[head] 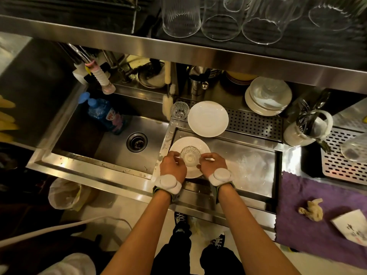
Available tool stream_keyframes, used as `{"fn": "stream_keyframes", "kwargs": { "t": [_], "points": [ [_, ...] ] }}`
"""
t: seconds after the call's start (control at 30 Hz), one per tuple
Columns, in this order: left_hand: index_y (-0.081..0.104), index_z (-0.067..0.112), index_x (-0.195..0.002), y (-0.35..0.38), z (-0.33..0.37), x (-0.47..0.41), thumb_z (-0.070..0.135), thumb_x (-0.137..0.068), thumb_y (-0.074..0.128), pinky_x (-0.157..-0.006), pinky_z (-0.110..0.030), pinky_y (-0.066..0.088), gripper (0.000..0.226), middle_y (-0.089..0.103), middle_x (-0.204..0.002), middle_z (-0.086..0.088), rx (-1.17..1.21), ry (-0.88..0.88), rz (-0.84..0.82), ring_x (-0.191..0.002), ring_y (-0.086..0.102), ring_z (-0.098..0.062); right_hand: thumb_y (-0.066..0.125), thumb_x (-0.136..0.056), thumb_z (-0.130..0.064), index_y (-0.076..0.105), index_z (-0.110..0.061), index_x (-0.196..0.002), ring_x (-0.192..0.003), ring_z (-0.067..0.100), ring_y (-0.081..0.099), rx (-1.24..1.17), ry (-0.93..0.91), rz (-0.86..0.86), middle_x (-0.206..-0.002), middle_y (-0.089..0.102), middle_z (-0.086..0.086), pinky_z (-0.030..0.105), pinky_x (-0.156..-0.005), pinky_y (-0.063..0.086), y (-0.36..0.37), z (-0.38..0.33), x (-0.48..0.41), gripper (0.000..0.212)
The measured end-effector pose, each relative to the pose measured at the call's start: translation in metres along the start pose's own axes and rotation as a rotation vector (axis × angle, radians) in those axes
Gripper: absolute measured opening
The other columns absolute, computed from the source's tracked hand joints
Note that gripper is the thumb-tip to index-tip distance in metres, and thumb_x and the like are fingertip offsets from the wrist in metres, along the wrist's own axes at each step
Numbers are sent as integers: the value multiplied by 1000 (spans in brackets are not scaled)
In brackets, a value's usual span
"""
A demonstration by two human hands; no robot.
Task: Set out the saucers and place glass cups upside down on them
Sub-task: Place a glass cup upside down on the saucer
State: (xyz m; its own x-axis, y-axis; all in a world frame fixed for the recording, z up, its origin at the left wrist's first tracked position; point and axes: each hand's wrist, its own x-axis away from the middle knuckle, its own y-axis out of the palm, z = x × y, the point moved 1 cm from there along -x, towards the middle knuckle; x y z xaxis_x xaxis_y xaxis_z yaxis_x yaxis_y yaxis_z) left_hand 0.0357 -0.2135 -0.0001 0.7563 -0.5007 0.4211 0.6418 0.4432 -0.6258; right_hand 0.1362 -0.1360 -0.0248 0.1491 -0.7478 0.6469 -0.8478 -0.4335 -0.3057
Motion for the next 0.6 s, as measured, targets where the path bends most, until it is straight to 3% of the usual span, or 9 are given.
{"fn": "stream_keyframes", "kwargs": {
  "t": [0.27, 0.47, 0.6],
  "points": [
    [63, 10, -115, -11, -1, -14, 16, -91, 57, -82, -33, 53, 26, 70, -112, -15, 8, -44, 44, -100, 67, -34, 60, -87, -15, 66, -24, -85, -101, 36, 72, 10, -49, 69, -113, 73, 14, 52, -94, 57, -7, -17, -7, 11],
    [63, 6, -115, -21, 16, -35, 14, -92, 56, -82, -31, 50, 25, 70, -112, -18, 0, 11, 60, -104, 66, -36, 58, -85, -12, 64, -30, -72, -100, 37, 72, -2, -141, 60, -103, 76, 15, 53, -94, 57, -5, -45, -19, 22],
    [62, 6, -116, -27, 30, -49, 13, -92, 55, -89, -38, 54, 26, 69, -115, -18, -18, 58, 62, -107, 65, -36, 59, -82, -12, 66, -31, -79, -97, 37, 72, -19, -186, 19, -98, 77, 13, 56, -93, 57, 0, -64, -29, 20]
  ]
}}
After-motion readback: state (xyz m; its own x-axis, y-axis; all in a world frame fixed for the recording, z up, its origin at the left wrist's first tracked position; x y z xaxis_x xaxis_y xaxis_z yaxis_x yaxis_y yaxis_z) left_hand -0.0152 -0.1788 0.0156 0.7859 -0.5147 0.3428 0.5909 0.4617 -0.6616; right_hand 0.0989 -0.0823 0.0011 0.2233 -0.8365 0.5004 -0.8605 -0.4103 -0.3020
